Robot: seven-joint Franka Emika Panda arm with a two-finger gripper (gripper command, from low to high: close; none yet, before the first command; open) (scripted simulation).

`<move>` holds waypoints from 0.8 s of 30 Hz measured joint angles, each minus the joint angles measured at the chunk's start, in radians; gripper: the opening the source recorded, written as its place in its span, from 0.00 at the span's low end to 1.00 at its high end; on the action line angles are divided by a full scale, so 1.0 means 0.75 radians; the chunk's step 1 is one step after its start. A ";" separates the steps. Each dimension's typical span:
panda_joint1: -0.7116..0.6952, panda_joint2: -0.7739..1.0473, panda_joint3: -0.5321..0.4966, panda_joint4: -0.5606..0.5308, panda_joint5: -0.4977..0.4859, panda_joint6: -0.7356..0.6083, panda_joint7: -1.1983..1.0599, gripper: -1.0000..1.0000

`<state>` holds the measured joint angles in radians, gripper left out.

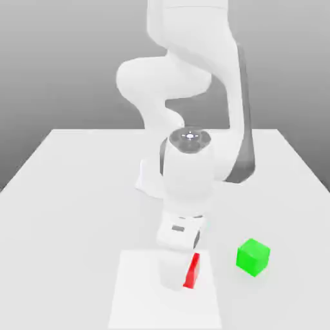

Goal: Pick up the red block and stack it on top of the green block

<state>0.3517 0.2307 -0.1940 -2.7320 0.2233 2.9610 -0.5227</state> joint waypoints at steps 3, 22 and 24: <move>0.036 -0.070 -0.058 -0.005 -0.094 -0.052 0.067 0.00; 0.209 -0.365 0.042 -0.058 -0.264 -0.331 -0.210 0.00; 0.285 -0.401 0.076 -0.059 -0.285 -0.360 -0.342 0.00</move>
<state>0.5657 -0.0698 -0.1371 -2.7759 0.0094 2.6910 -0.7793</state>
